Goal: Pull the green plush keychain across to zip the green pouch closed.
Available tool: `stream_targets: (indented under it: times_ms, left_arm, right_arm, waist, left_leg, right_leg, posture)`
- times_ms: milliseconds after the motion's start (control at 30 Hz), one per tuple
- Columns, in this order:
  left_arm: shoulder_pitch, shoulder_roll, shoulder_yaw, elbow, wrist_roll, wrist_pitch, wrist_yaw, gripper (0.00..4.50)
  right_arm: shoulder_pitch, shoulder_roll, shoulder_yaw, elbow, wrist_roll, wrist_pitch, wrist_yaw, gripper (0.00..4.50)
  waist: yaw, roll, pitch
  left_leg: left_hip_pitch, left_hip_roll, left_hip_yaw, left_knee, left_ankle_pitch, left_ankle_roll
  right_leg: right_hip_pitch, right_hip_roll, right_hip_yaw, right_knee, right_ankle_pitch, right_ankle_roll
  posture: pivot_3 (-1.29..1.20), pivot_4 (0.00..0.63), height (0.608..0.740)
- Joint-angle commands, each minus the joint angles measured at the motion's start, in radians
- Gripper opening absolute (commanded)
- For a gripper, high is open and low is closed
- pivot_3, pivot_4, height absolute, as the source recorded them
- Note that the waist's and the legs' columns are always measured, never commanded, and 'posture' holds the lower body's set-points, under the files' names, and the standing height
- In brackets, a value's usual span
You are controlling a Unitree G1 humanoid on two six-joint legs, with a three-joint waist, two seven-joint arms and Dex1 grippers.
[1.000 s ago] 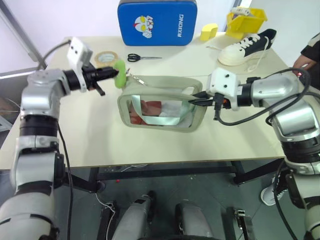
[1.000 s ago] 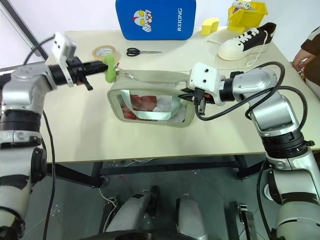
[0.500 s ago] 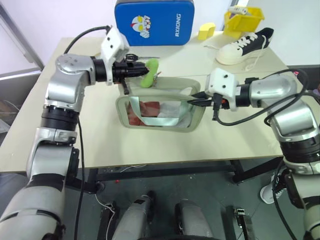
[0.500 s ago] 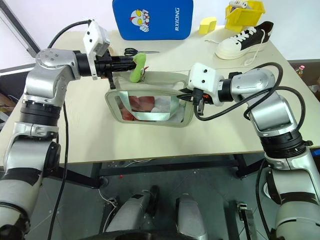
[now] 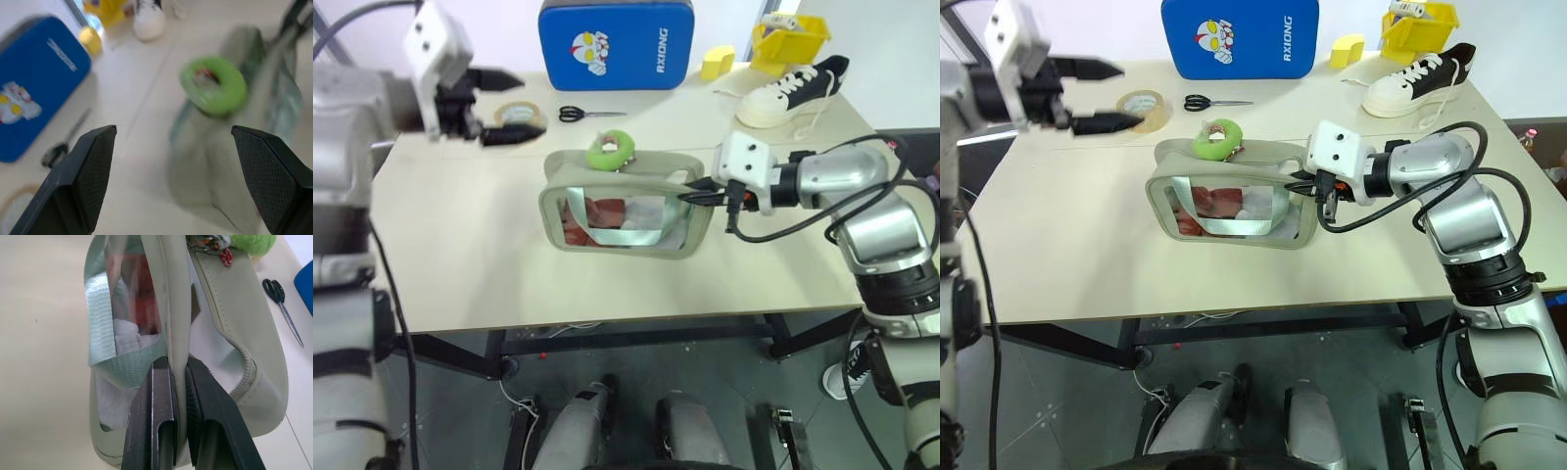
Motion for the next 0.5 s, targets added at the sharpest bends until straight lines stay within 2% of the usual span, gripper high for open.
stream_targets:
  times_ms: [33, 133, 300, 400, 500]
  left_arm:
    - [0.078, 0.01, 0.005, -0.124, -0.019, 0.027, 0.024, 3.99]
    - [0.145, 0.005, -0.014, -0.16, 0.018, -0.018, 0.058, 3.99]
    - [0.149, -0.103, -0.033, -0.066, 0.101, -0.119, 0.217, 3.99]
    - [0.154, -0.106, -0.033, -0.054, 0.096, -0.13, 0.195, 3.07]
    - [0.157, -0.097, -0.039, -0.059, 0.087, -0.129, 0.169, 1.5]
  right_arm:
    - [-0.036, 0.01, 0.001, 0.006, -0.005, -0.031, 0.007, 0.0]
    - [-0.04, 0.012, 0.002, 0.013, -0.007, -0.037, 0.012, 0.0]
    - [-0.044, 0.02, 0.008, 0.015, -0.006, -0.038, 0.015, 0.0]
    - [-0.043, 0.018, 0.008, 0.011, -0.006, -0.036, 0.019, 0.0]
    - [-0.042, 0.016, 0.008, 0.009, -0.007, -0.036, 0.02, 0.0]
  waist:
    - [0.003, 0.0, 0.0]
    - [0.006, 0.0, 0.0]
    - [0.009, 0.0, 0.0]
    - [0.003, 0.0, 0.0]
    - [0.003, 0.0, 0.0]
  left_leg:
    - [0.0, 0.0, -0.001, 0.0, 0.0, 0.0]
    - [-0.001, 0.0, 0.0, 0.0, 0.0, 0.0]
    - [-0.001, 0.0, 0.0, 0.0, 0.0, 0.0]
    - [-0.001, 0.0, 0.0, 0.0, 0.0, 0.0]
    - [-0.002, 0.0, 0.0, 0.0, 0.0, 0.0]
  right_leg:
    - [0.0, 0.0, -0.001, 0.0, 0.0, 0.0]
    - [-0.001, 0.0, 0.0, 0.0, 0.0, 0.0]
    - [0.0, 0.0, 0.0, 0.0, 0.0, 0.0]
    - [-0.001, -0.001, 0.0, 0.0, 0.0, 0.0]
    - [-0.002, 0.0, 0.0, 0.0, 0.0, 0.0]
  posture:
    - [0.0, 0.15, 0.74]
    - [0.0, 0.15, 0.74]
    - [0.0, 0.15, 0.74]
    - [0.0, 0.15, 0.74]
    - [0.0, 0.15, 0.74]
